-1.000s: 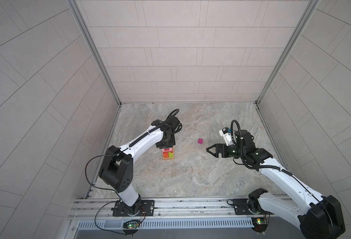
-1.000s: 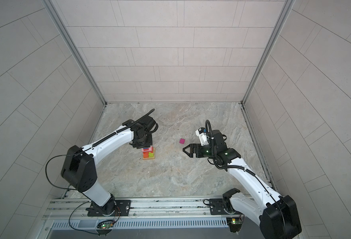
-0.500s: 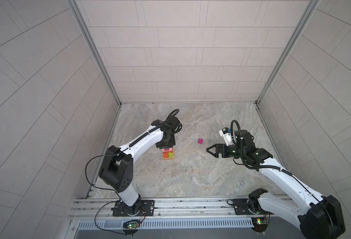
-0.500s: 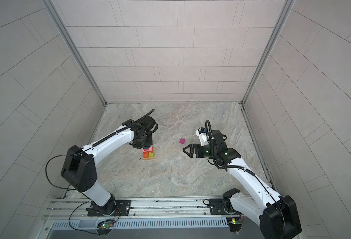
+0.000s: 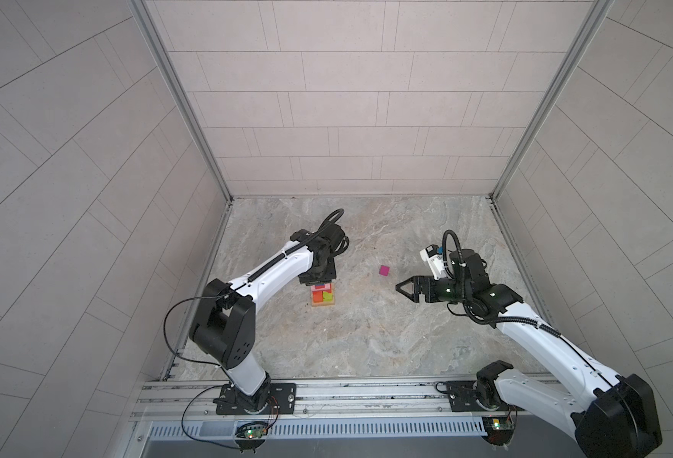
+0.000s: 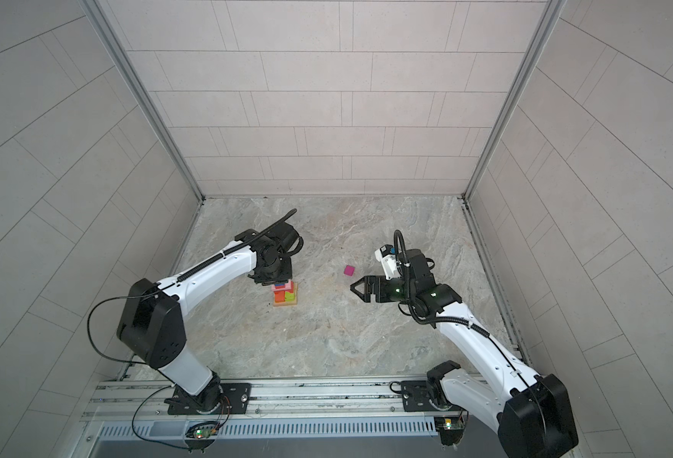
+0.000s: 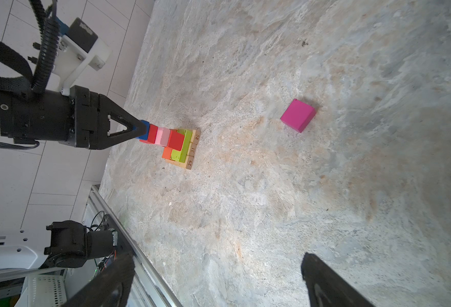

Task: Build the wood block tower
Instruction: 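Lower the blue cube with the left gripper onto the red cube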

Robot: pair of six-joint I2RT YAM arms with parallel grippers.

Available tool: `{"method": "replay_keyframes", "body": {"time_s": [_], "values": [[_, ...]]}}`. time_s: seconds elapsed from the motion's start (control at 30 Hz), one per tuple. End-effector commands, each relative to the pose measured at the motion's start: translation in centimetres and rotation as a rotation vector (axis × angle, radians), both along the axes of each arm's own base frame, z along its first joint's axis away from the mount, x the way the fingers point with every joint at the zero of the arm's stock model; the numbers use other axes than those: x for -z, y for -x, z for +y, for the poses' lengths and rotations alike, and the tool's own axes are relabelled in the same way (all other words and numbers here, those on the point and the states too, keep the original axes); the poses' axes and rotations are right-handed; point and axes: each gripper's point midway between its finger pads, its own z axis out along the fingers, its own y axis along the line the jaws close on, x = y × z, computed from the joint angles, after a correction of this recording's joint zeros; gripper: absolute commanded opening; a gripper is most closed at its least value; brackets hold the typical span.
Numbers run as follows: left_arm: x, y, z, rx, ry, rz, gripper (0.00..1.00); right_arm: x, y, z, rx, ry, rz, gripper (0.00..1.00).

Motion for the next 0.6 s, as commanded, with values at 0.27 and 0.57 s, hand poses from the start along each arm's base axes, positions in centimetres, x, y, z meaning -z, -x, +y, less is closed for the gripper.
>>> {"method": "replay_keyframes", "body": {"time_s": [0.27,0.57], "values": [[-0.10,0.87,0.49,-0.004,-0.022,0.017,0.31,0.23,0.25,-0.01,-0.012,0.018,-0.001,0.99],[0.20,0.85,0.14,-0.001,-0.010,0.022,0.41,0.32,0.35,-0.06,-0.011,0.020,0.000,0.99]]}}
